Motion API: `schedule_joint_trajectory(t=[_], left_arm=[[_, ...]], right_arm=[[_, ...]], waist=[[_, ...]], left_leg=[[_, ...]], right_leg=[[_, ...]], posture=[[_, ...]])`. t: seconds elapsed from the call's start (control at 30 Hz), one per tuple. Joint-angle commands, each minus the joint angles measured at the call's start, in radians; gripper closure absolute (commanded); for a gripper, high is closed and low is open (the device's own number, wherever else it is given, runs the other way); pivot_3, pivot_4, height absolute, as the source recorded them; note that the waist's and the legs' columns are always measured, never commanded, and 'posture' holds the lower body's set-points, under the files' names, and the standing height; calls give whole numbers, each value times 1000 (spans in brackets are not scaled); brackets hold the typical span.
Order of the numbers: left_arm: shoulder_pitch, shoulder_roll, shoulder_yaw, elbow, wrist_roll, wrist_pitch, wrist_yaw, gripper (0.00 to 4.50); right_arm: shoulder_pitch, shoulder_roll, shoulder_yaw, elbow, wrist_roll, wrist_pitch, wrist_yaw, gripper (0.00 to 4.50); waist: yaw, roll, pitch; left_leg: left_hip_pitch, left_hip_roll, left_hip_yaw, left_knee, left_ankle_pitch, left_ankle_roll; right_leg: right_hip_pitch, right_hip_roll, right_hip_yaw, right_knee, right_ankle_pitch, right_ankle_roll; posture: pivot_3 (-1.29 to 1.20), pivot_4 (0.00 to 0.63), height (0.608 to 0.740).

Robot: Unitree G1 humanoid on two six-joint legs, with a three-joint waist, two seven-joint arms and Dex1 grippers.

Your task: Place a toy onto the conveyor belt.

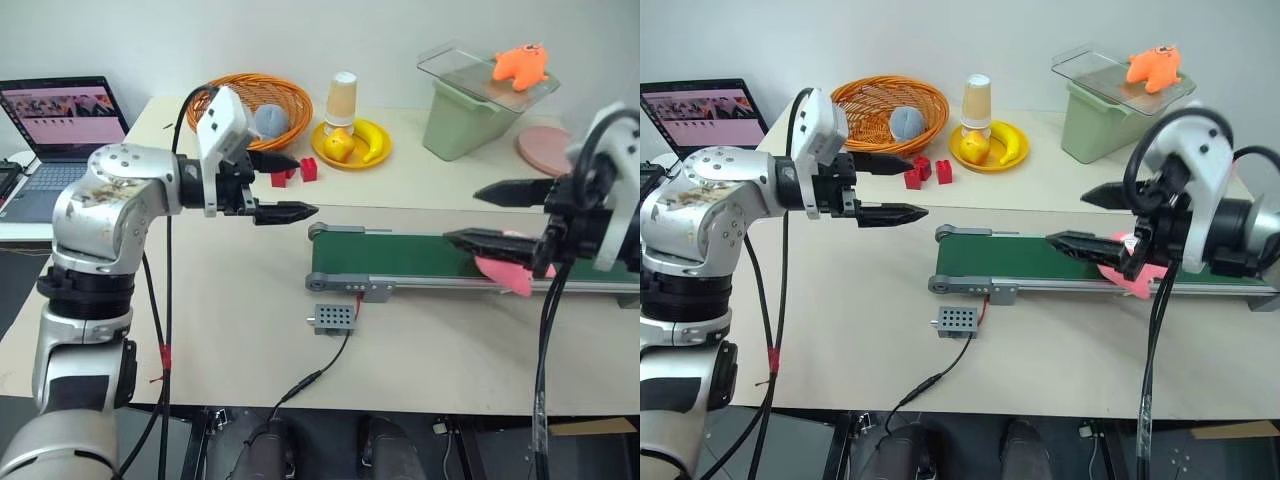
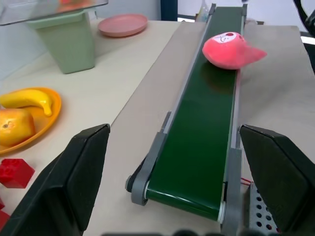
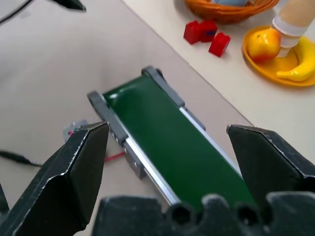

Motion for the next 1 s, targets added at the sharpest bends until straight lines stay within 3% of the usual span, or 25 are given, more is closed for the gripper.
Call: schedule_joint_trajectory(t=[0.03, 0.5, 0.77, 1.0], left_arm=[[32, 20, 56, -80, -31, 30, 57, 22], [119, 84, 85, -146, -69, 44, 127, 22], [138, 69, 75, -146, -79, 10, 127, 22], [103, 42, 101, -131, -117, 4, 143, 22]], right_arm=[[32, -42, 2, 6, -85, -89, 47, 0], [215, -136, -149, 96, -257, -161, 178, 0], [171, -96, -203, 121, -204, -132, 175, 0], [124, -85, -166, 126, -179, -109, 133, 0]], waist=[[0, 0, 0], [1, 0, 0], [0, 0, 0], [2, 0, 0]], left_leg=[[0, 0, 0, 0, 0, 0], [1, 0, 0, 0, 0, 0], [3, 0, 1, 0, 0, 0], [4, 0, 0, 0, 0, 0]], right_leg=[[0, 0, 0, 0, 0, 0], [0, 0, 0, 0, 0, 0], [2, 0, 0, -1, 0, 0], [4, 0, 0, -1, 0, 0]], posture=[[0, 150, 734], [0, 150, 734], [0, 150, 734], [0, 150, 734]])
